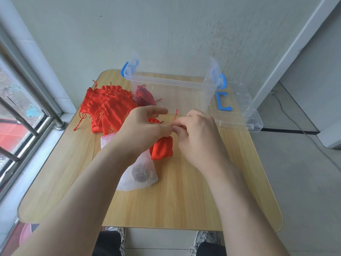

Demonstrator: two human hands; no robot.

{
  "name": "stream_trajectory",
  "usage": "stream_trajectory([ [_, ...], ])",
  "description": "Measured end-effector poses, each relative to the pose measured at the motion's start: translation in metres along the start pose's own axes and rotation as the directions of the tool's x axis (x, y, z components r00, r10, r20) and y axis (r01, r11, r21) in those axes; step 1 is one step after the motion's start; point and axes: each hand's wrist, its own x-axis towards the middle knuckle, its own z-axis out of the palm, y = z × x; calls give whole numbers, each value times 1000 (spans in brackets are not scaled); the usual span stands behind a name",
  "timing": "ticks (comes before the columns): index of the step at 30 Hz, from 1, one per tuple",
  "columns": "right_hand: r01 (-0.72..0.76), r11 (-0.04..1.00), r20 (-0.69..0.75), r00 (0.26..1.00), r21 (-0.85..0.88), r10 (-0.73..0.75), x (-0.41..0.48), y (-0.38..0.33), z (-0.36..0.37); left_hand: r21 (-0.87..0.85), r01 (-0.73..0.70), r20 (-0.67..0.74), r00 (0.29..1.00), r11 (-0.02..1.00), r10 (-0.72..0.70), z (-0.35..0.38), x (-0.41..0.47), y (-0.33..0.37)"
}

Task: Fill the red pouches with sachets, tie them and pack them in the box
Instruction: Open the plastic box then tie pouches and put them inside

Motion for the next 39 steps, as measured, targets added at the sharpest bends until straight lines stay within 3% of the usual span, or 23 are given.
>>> stream_trajectory([
  [2,-34,999,-2,999,42,34,0,-1,-2,-56,-38,-46,998,998,35,0,0,-1],
  [5,-177,952,39,984,249,173,3,1,-6,-40,-120,-136,984,992,113,1,1,-2],
  [10,-417,742,203,908,525,367,4,5,-13,167,-243,-229,933,956,278,5,3,-4],
  [13,-525,586,326,849,618,416,5,6,-15,243,-260,-206,928,935,311,7,3,-7],
  [20,-587,449,386,798,674,463,9,8,-8,347,-274,-85,943,897,321,14,0,-5],
  [24,-596,454,367,787,663,496,8,10,-8,320,-276,-24,954,907,299,16,-5,1],
  [32,-598,492,326,782,633,531,7,9,-10,328,-247,-127,945,912,301,16,-6,3],
  [36,-570,518,319,808,637,496,6,7,-9,220,-121,-143,977,968,155,17,-7,9],
  [39,-526,615,280,845,588,455,5,8,-8,181,-46,-141,987,982,72,15,-8,11],
])
